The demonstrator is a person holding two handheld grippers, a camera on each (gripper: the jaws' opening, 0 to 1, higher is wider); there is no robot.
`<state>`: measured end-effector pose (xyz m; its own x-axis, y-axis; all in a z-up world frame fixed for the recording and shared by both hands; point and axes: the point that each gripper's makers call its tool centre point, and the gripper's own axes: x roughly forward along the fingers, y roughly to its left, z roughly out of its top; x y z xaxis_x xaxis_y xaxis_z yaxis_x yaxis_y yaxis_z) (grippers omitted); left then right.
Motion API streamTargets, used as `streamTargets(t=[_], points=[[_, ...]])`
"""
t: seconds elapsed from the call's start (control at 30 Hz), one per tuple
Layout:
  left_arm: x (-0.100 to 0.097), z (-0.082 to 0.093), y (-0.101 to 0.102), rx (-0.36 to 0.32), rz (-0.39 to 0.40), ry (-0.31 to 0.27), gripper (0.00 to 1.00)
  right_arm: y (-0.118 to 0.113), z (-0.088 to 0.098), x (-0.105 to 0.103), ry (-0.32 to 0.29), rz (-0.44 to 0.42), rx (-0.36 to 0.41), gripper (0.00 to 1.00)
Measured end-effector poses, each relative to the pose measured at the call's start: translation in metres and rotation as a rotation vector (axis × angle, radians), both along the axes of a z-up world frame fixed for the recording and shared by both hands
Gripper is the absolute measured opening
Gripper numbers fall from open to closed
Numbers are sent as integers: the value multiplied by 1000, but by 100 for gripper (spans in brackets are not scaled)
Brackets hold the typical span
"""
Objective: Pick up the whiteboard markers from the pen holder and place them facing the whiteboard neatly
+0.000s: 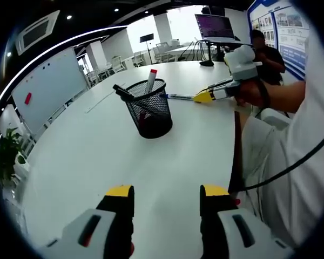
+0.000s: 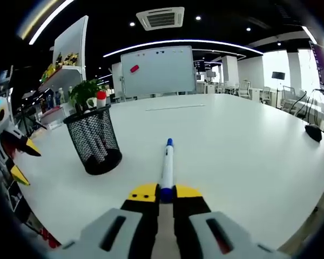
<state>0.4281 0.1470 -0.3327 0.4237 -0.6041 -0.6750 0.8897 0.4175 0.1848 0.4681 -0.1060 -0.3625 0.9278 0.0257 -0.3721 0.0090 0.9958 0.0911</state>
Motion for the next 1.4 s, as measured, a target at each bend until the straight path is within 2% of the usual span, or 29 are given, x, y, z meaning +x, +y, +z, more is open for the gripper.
streamTargets(t=[0.47, 0.97, 1.23, 1.37, 1.4], points=[[-2, -1, -2, 3, -13, 1, 50, 0, 2, 1, -9, 9, 3, 13], [-2, -1, 0, 5, -9, 1, 50, -2, 15, 2, -63, 19, 10, 19], [-4, -2, -1, -3, -15, 5, 50, 3, 27, 7, -84, 97, 7, 22], [-4, -2, 0, -3, -15, 5, 50, 11, 27, 8, -82, 165, -18, 22], [-4, -2, 0, -2, -15, 4, 50, 17, 28, 9, -88, 207, -22, 22]])
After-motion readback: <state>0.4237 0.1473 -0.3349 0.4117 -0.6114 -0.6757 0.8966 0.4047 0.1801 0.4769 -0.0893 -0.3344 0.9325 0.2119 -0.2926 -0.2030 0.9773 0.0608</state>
